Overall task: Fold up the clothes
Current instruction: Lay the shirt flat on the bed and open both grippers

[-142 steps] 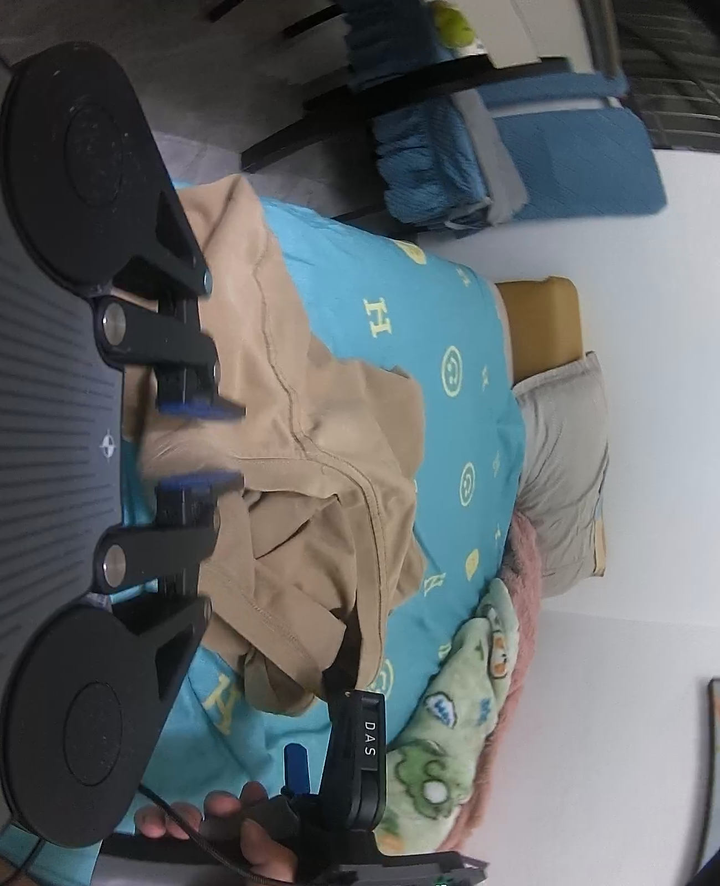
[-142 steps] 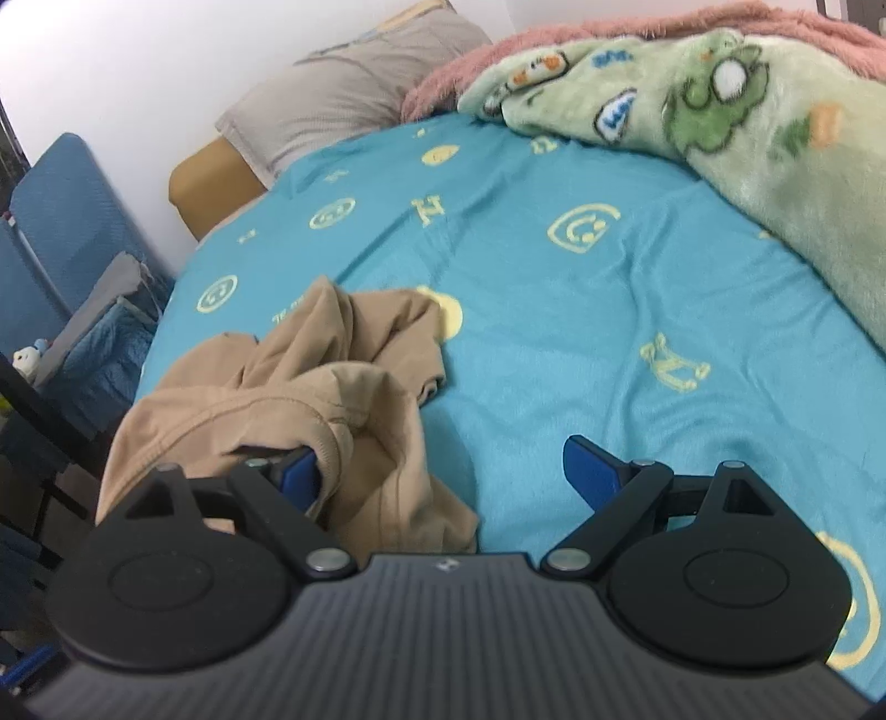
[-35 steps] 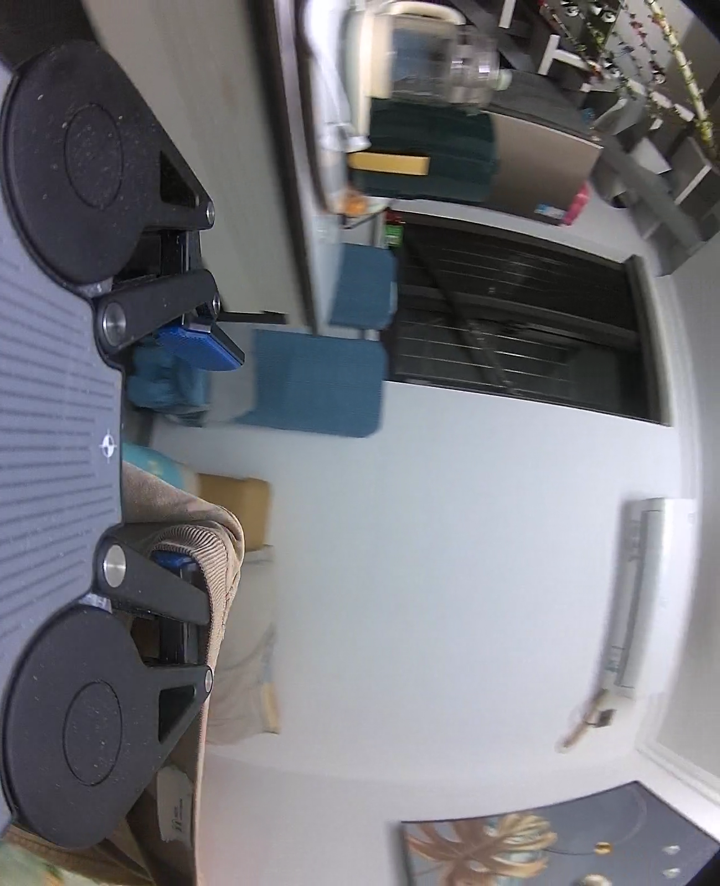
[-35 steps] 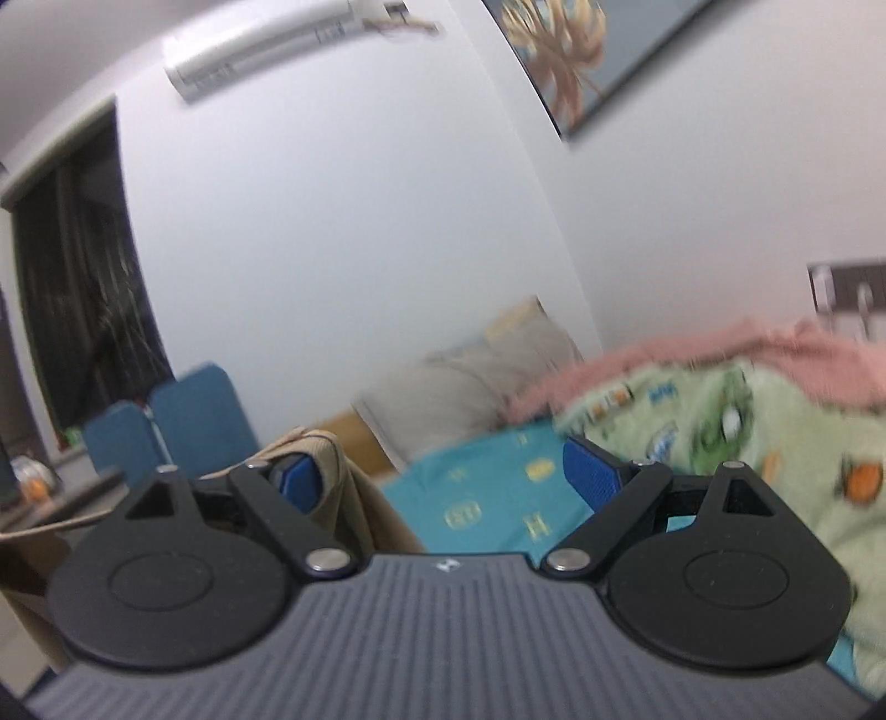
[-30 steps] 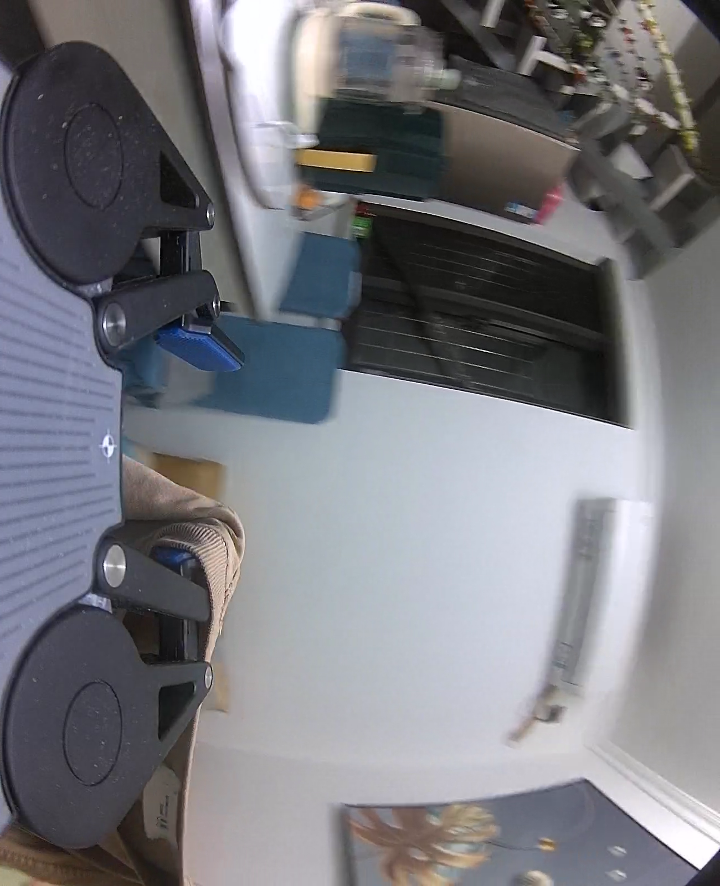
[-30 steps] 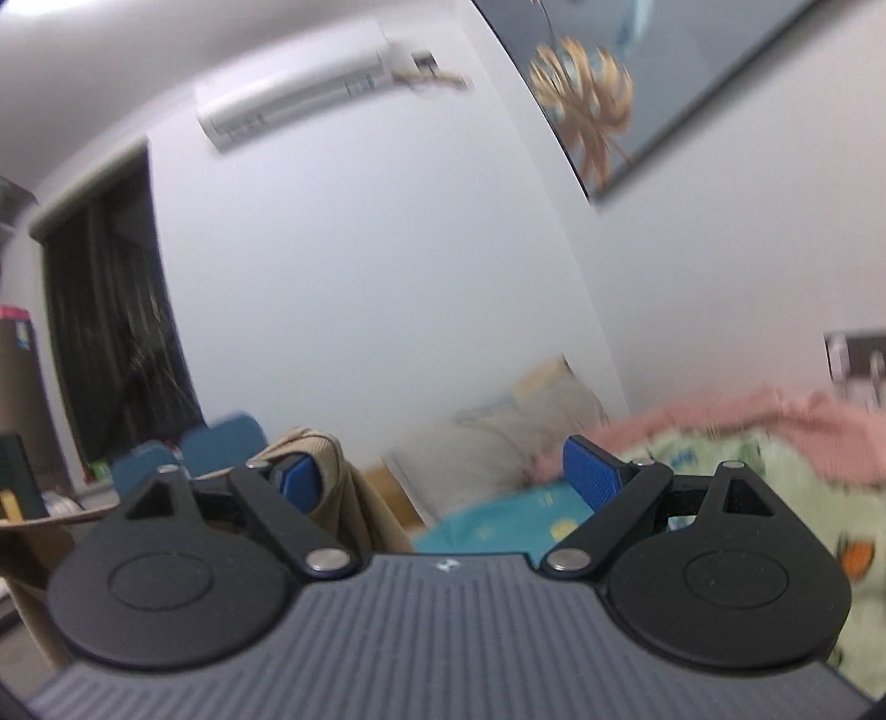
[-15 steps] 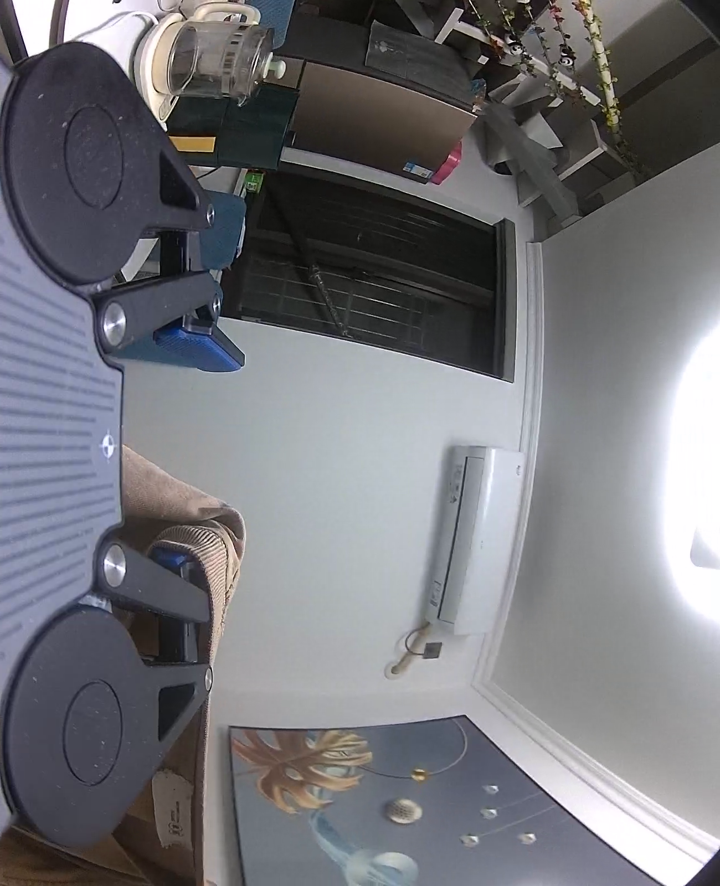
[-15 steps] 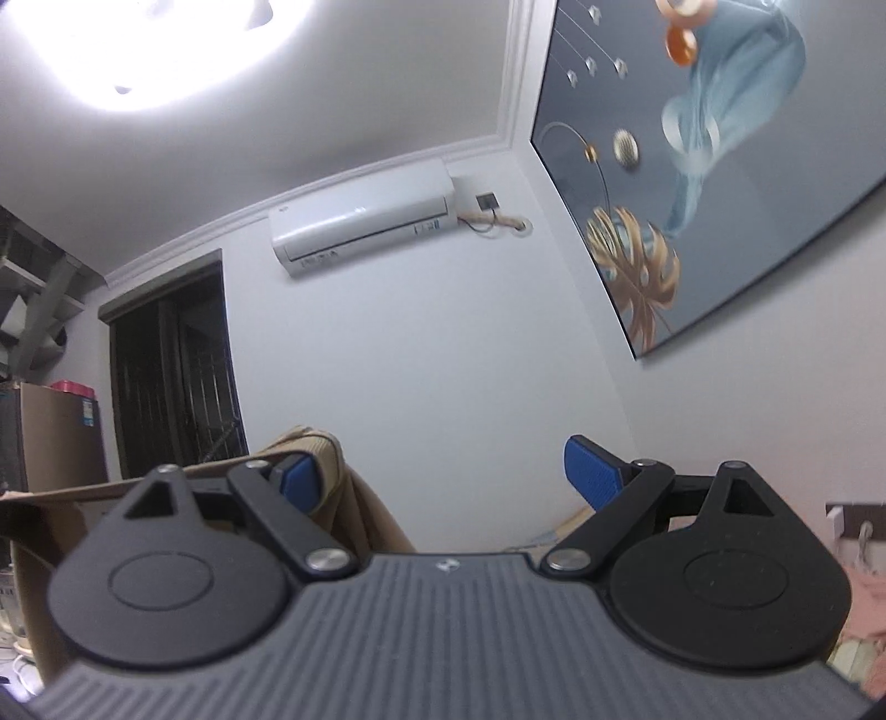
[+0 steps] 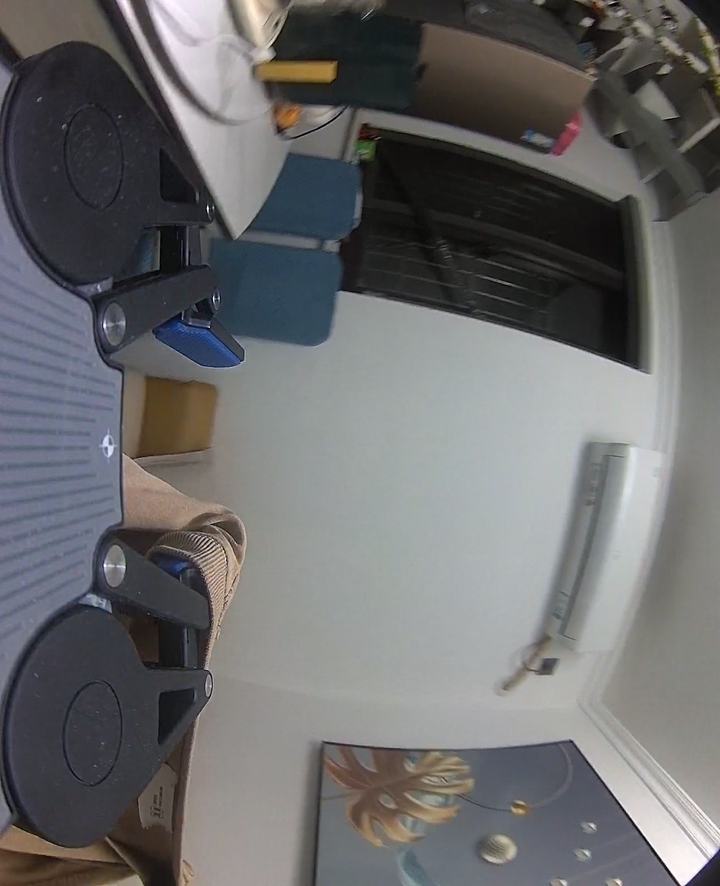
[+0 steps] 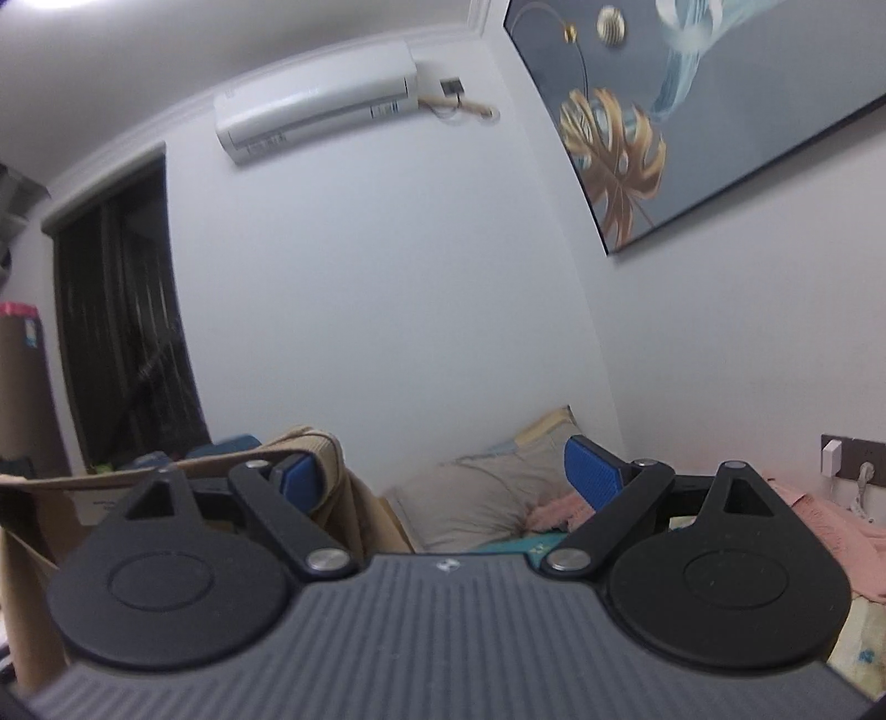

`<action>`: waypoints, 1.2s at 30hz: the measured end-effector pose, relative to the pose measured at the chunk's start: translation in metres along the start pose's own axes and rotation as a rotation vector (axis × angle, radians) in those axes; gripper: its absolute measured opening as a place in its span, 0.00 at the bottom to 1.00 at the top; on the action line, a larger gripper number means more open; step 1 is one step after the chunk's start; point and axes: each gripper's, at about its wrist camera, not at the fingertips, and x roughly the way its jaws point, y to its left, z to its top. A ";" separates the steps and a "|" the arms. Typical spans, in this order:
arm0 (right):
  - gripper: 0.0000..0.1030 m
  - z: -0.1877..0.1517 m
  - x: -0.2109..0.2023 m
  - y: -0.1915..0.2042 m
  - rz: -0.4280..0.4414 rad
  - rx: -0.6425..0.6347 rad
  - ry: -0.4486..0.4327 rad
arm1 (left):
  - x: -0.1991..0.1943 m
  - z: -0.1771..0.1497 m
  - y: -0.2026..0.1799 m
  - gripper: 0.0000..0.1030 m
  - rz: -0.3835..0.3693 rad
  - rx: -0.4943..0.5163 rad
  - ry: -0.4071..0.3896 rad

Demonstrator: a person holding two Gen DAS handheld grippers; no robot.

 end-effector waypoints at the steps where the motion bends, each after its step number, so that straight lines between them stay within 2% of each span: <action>1: 0.89 -0.008 0.023 -0.001 -0.002 0.010 0.018 | 0.027 -0.008 0.000 0.65 0.004 0.003 0.013; 5: 0.89 -0.040 0.115 0.001 -0.031 0.012 0.070 | 0.133 -0.043 -0.002 0.70 0.032 0.008 0.066; 8: 0.89 -0.075 0.189 0.005 -0.058 -0.062 0.074 | 0.214 -0.085 0.001 0.74 0.054 0.009 0.111; 10: 0.89 -0.104 0.235 -0.003 -0.075 -0.090 0.109 | 0.270 -0.122 0.004 0.76 0.063 0.015 0.166; 15: 0.88 -0.203 0.365 -0.036 -0.119 -0.114 0.294 | 0.412 -0.236 0.017 0.77 0.079 0.032 0.365; 18: 0.88 -0.266 0.431 -0.059 -0.134 -0.129 0.402 | 0.482 -0.313 0.018 0.77 0.089 0.038 0.485; 22: 0.88 -0.330 0.484 -0.071 -0.112 -0.185 0.658 | 0.559 -0.390 0.028 0.76 0.098 0.068 0.674; 26: 0.88 -0.392 0.535 -0.082 -0.085 -0.243 0.923 | 0.603 -0.430 0.031 0.80 0.062 0.143 0.882; 27: 0.88 -0.398 0.542 -0.080 -0.061 -0.265 0.972 | 0.610 -0.435 0.031 0.80 0.057 0.161 0.923; 28: 0.88 -0.399 0.543 -0.076 -0.029 -0.275 0.990 | 0.614 -0.436 0.031 0.80 0.048 0.169 0.939; 30: 0.88 -0.396 0.542 -0.067 0.037 -0.265 1.002 | 0.616 -0.434 0.031 0.92 0.007 0.169 0.960; 32: 0.88 -0.386 0.536 -0.064 0.084 -0.190 0.985 | 0.611 -0.429 0.029 0.98 -0.057 0.154 0.977; 36: 0.88 -0.371 0.517 -0.061 0.126 -0.031 0.977 | 0.583 -0.412 0.024 0.99 -0.119 0.158 0.933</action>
